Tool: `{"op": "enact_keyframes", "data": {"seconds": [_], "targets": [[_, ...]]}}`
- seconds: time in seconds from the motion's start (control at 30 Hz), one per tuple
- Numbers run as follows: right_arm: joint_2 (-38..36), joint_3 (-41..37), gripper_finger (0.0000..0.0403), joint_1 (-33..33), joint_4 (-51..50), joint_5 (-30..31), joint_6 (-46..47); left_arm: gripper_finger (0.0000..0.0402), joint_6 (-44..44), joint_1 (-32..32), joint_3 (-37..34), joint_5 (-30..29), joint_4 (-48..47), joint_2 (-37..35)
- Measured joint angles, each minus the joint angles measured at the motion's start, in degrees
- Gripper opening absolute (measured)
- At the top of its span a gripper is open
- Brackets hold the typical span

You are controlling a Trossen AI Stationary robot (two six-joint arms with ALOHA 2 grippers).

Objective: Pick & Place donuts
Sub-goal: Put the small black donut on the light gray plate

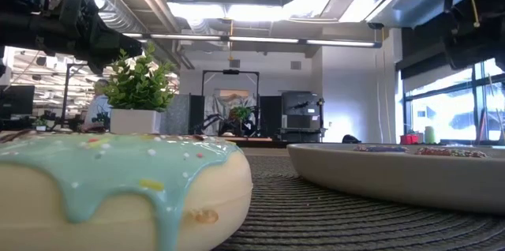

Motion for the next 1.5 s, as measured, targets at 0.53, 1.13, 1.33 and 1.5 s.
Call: {"op": "enact_keyframes", "data": {"seconds": [0.53, 1.13, 1.33, 1.5], "targets": [[4.64, 0.00, 0.0168, 0.84, 1.88, -1.30, 1.63, 0.0111, 0.00, 0.00, 0.00, -0.02, 0.00, -0.01], [4.64, 0.00, 0.0036, 0.84, -0.29, -0.89, 1.50, 0.0112, 0.01, 0.00, 0.00, -0.02, 0.00, 0.00], [4.62, 0.00, 0.0006, 0.84, -0.29, -0.87, 1.47, 0.0112, 0.00, 0.00, 0.00, -0.02, 0.00, 0.00], [4.62, 0.87, 0.0010, 0.84, -1.65, -1.21, 0.21, 0.0112, 0.00, 0.00, 0.00, -0.02, 0.00, 0.02]]}}
